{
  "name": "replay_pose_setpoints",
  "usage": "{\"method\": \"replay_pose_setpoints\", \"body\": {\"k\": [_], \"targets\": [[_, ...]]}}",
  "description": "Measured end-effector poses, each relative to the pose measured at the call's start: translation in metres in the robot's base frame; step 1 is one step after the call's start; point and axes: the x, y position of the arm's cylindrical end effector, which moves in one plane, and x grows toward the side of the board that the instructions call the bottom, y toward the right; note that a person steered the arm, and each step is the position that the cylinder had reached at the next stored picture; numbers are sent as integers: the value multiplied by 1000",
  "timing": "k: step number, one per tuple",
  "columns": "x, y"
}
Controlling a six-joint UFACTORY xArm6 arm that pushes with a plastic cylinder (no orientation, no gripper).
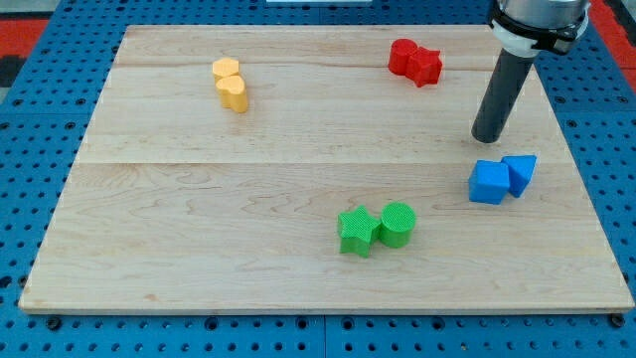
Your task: Point your hand at the right center
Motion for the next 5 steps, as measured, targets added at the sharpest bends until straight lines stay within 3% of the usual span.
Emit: {"method": "replay_pose_setpoints", "body": {"k": [5], "targets": [[-18, 20]]}}
